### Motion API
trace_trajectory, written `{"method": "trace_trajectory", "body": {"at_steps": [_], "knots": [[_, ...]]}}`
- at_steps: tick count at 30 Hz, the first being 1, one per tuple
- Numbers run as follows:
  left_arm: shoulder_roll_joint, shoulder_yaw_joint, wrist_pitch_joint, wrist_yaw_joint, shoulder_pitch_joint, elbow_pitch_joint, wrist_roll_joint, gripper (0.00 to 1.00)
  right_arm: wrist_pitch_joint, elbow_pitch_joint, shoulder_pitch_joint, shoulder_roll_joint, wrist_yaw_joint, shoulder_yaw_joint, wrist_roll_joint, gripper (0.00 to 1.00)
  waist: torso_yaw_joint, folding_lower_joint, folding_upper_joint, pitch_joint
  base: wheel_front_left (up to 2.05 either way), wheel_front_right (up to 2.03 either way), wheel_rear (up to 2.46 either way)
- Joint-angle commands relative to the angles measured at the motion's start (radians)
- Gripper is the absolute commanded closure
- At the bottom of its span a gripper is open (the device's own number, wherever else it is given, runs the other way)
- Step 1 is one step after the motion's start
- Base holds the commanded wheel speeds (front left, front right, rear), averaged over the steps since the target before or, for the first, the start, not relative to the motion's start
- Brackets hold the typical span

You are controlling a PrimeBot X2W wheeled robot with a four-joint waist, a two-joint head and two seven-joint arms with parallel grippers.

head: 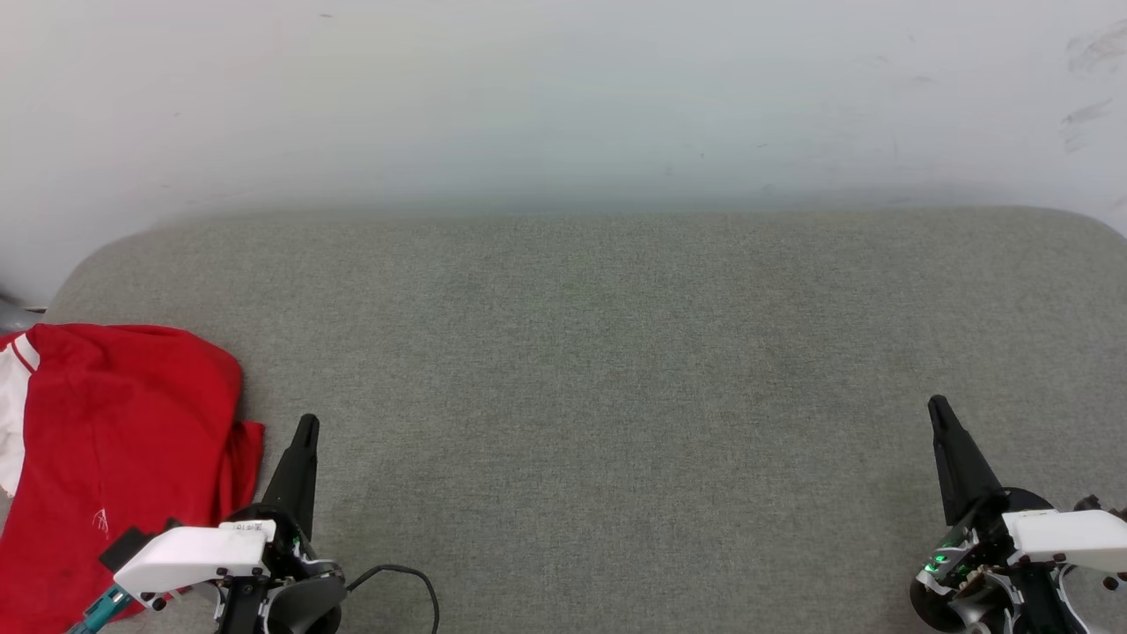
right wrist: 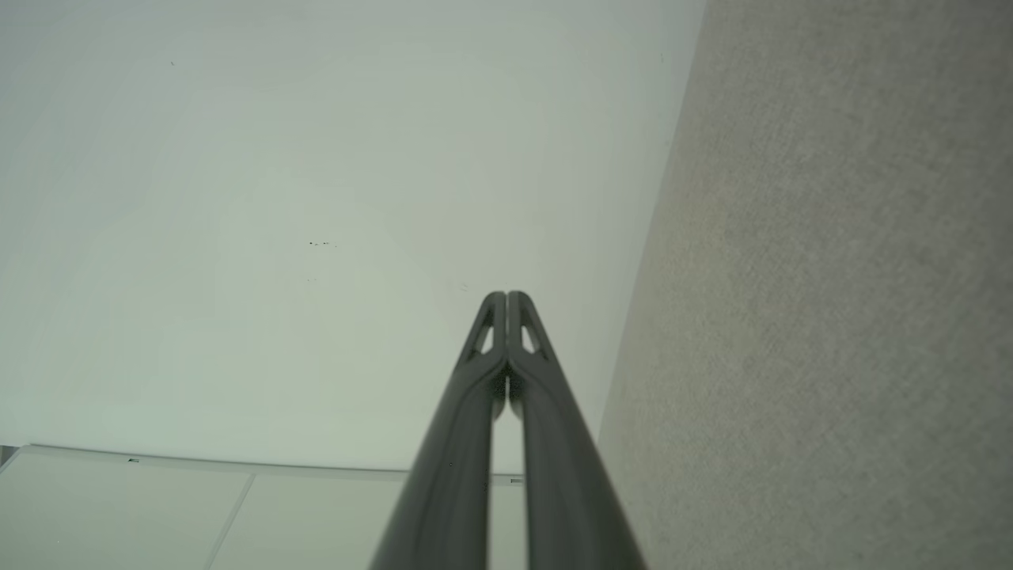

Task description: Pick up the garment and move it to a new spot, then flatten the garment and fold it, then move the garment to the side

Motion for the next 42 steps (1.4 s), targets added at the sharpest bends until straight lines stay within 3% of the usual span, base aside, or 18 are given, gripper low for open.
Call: {"method": "trace_trajectory", "body": {"at_steps": [1, 31, 32, 42], "knots": [[-0.001, 0.002, 0.002, -0.004, -0.006, -0.001, 0.0, 1.0, 0.0, 0.001, -0.011, 0.003, 0.0, 0.001, -0.005, 1.0, 0.0, 0.0, 0.0, 0.0, 0.0, 0.0, 0.0], [-0.001, 0.002, 0.002, -0.004, -0.006, -0.001, 0.0, 1.0, 0.0, 0.001, -0.011, 0.003, 0.0, 0.001, -0.004, 1.0, 0.0, 0.0, 0.0, 0.0, 0.0, 0.0, 0.0], [0.0, -0.001, 0.0, 0.0, 0.001, 0.002, 0.0, 0.0, 0.0, 0.002, 0.001, 0.0, 0.0, 0.0, 0.0, 0.0, 0.0, 0.0, 0.0, 0.0, 0.0, 0.0, 0.0], [-0.002, -0.038, -0.032, 0.001, 0.022, 0.001, 0.018, 0.0, -0.033, -0.014, 0.031, 0.001, 0.0, 0.025, -0.007, 0.0, 0.0, 0.0, 0.0, 0.001, 0.0, 0.0, 0.0]]}}
